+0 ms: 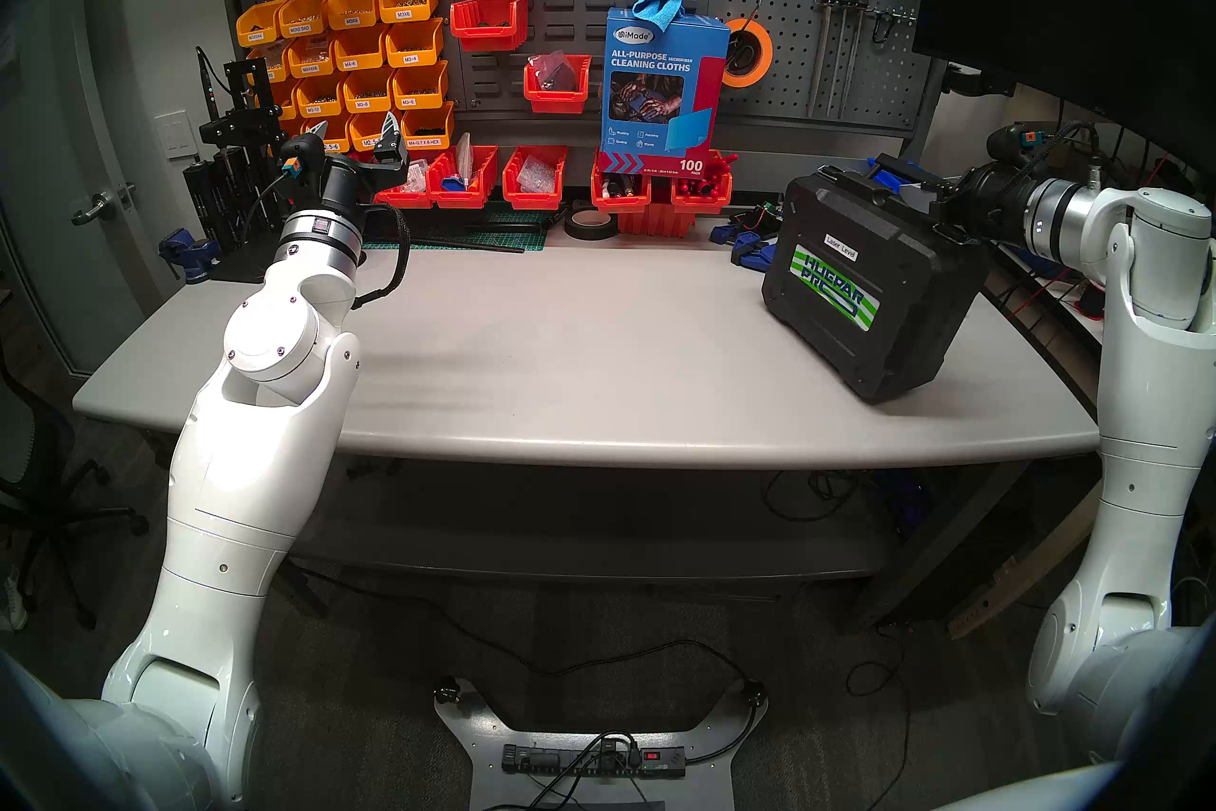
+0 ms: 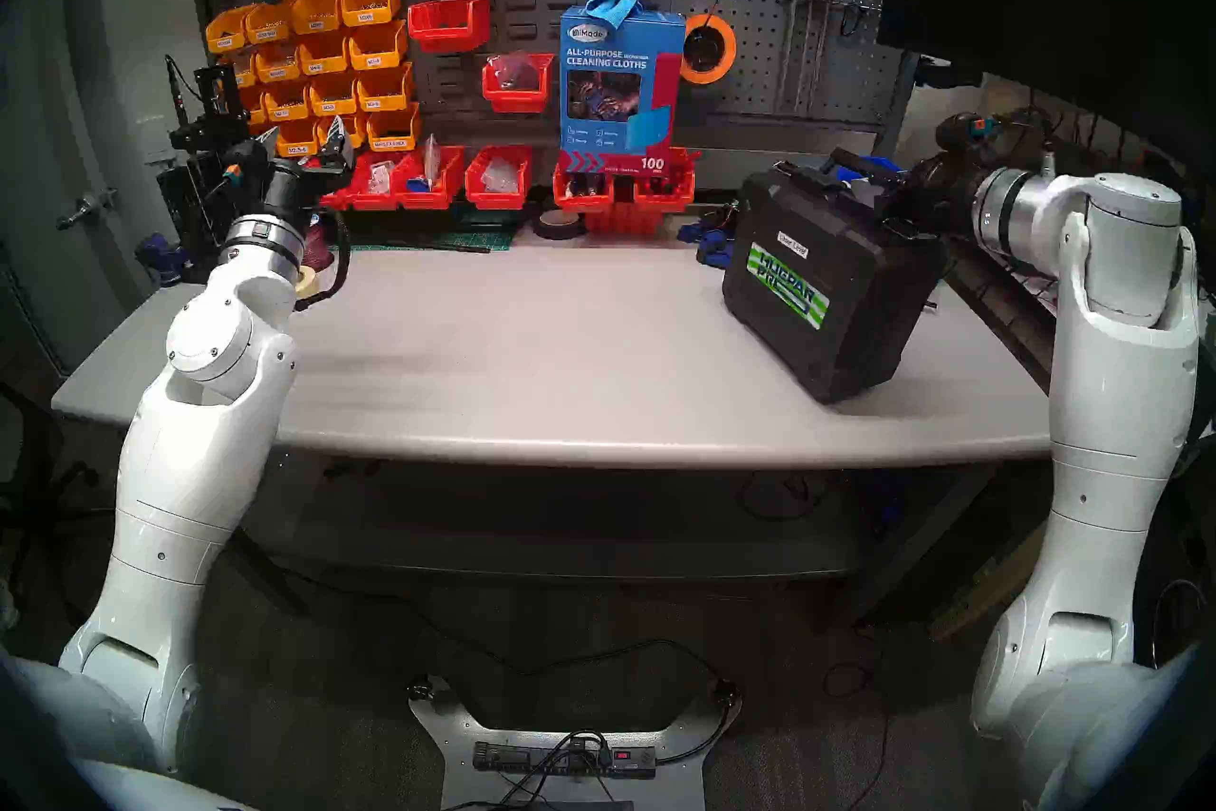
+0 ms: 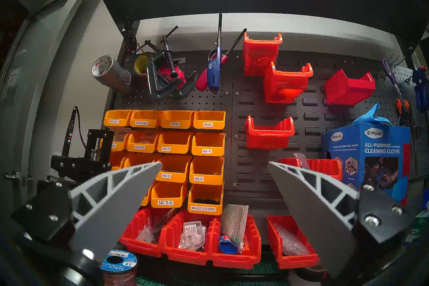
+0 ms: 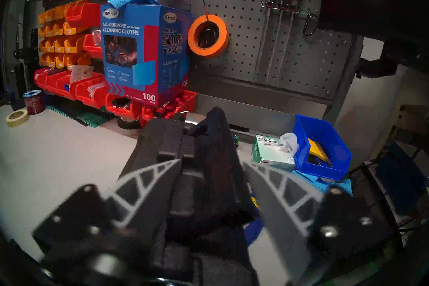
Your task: Open the tool box
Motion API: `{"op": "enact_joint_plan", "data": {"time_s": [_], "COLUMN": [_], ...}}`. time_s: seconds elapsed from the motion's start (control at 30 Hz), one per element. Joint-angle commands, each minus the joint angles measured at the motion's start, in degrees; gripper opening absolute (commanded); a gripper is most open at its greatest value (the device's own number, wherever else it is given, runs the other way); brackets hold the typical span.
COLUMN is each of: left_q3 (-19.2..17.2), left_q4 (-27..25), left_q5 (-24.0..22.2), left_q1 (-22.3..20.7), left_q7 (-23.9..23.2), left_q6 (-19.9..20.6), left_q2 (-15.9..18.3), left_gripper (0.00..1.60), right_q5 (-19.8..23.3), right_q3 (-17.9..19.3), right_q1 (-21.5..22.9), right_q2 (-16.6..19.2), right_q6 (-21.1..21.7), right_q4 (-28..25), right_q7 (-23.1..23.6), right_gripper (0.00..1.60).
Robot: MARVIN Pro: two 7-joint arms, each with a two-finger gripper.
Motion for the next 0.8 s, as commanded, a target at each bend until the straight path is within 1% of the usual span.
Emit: {"op": "enact_joint_plan", "data": {"time_s": [0.0, 0.17, 0.27, 0.3, 0.37, 0.4, 0.43, 0.47, 0.5, 0.53, 0.57, 0.6, 0.63, 0.67, 0.7, 0.77], "left_q3": [-0.1, -0.1, -0.1, -0.1, -0.1, -0.1, -0.1, -0.1, -0.1, -0.1, -0.1, -0.1, -0.1, -0.1, -0.1, -0.1], "left_q4": [-0.5, -0.5, -0.5, -0.5, -0.5, -0.5, -0.5, -0.5, -0.5, -0.5, -0.5, -0.5, -0.5, -0.5, -0.5, -0.5], "left_q5": [0.0, 0.0, 0.0, 0.0, 0.0, 0.0, 0.0, 0.0, 0.0, 0.0, 0.0, 0.0, 0.0, 0.0, 0.0, 0.0], "left_q1": [-0.6, -0.6, -0.5, -0.5, -0.5, -0.5, -0.5, -0.5, -0.5, -0.5, -0.5, -0.5, -0.5, -0.5, -0.5, -0.5], "left_q7": [0.0, 0.0, 0.0, 0.0, 0.0, 0.0, 0.0, 0.0, 0.0, 0.0, 0.0, 0.0, 0.0, 0.0, 0.0, 0.0], "left_q6": [-0.1, -0.1, -0.1, -0.1, -0.1, -0.1, -0.1, -0.1, -0.1, -0.1, -0.1, -0.1, -0.1, -0.1, -0.1, -0.1], "left_q2": [0.0, 0.0, 0.0, 0.0, 0.0, 0.0, 0.0, 0.0, 0.0, 0.0, 0.0, 0.0, 0.0, 0.0, 0.0, 0.0], "left_gripper": [1.6, 1.6, 1.6, 1.6, 1.6, 1.6, 1.6, 1.6, 1.6, 1.6, 1.6, 1.6, 1.6, 1.6, 1.6, 1.6], "right_q5": [-0.4, -0.5, -0.7, -0.8, -1.0, -1.2, -1.1, -1.1, -1.3, -1.2, -1.2, -1.3, -1.3, -1.2, -1.4, -1.2], "right_q3": [0.1, 0.1, -0.1, -0.4, -1.3, -1.8, -2.1, -2.6, -3.4, -3.6, -4.2, -4.8, -5.4, -5.8, -6.8, -7.5], "right_q1": [0.4, 1.5, 1.9, 2.0, 2.2, 2.4, 2.6, 2.6, 2.8, 2.9, 3.0, 2.8, 2.7, 2.4, 2.0, 1.2], "right_q2": [-0.2, -1.1, -2.6, -2.8, -2.9, -3.0, -3.3, -3.0, -2.4, -2.9, -2.6, -2.2, -2.1, -2.2, -1.2, -1.7], "right_q6": [0.0, -1.7, -5.3, -6.1, -9.3, -8.7, -10.3, -11.6, -11.4, -13.0, -13.3, -14.8, -14.8, -16.1, -16.6, -18.5], "right_q4": [1.2, 2.0, 1.6, 1.5, 1.1, 0.7, 0.6, 0.6, 0.2, 0.3, 0.1, 0.0, -0.4, -0.6, -1.2, -1.9], "right_q7": [-0.8, -2.1, -3.3, -3.5, -3.4, -3.6, -3.7, -3.3, -2.9, -3.0, -2.5, -2.1, -1.7, -1.5, -0.4, 0.3], "right_gripper": [0.0, 0.0, 0.0, 0.0, 0.0, 0.0, 0.0, 0.0, 0.0, 0.0, 0.0, 0.0, 0.0, 0.0, 0.0, 0.0]}}
